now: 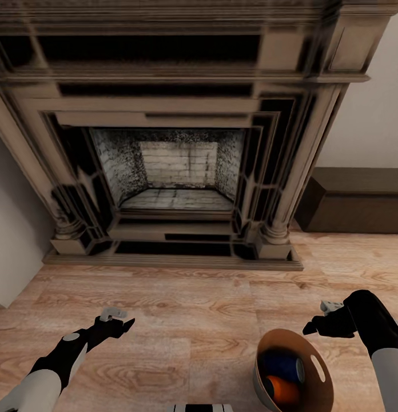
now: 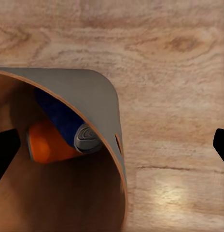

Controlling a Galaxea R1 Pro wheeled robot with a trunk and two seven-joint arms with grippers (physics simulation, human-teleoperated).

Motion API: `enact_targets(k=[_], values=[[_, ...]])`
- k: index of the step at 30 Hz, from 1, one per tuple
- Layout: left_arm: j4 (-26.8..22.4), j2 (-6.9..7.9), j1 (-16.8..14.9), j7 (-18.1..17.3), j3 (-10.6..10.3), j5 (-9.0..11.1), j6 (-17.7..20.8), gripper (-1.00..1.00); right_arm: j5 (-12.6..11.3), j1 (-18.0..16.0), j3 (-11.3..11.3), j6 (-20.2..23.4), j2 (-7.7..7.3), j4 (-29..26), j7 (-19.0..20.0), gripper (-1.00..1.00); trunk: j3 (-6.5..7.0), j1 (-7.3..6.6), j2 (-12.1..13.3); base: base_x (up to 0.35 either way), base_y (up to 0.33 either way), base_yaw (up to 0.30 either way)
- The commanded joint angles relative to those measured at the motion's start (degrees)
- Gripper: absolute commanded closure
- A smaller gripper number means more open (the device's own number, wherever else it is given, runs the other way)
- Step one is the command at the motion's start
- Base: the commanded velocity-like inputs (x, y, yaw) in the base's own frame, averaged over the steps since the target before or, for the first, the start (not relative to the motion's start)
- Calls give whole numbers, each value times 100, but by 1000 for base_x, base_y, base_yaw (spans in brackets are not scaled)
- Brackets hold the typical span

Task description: Put the three can of soda from the living room inside the tash can in the kitchen.

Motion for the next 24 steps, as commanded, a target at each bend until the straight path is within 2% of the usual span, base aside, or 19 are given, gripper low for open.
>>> enact_targets(k=[1,18,24], values=[[0,-1,0,0,0,-1,0,-100,0,11,1,0,1,-4,-2,-100,23,-2,2,0,0,0],[0,-4,0,0,-1,-1,0,-100,0,578,20,-7,44,-605,-3,-100,399,-46,24,0,0,0],[62,1,0,33,0,0,0,-100,0,843,23,-9,153,-865,-2,-100,532,-62,32,0,0,0]])
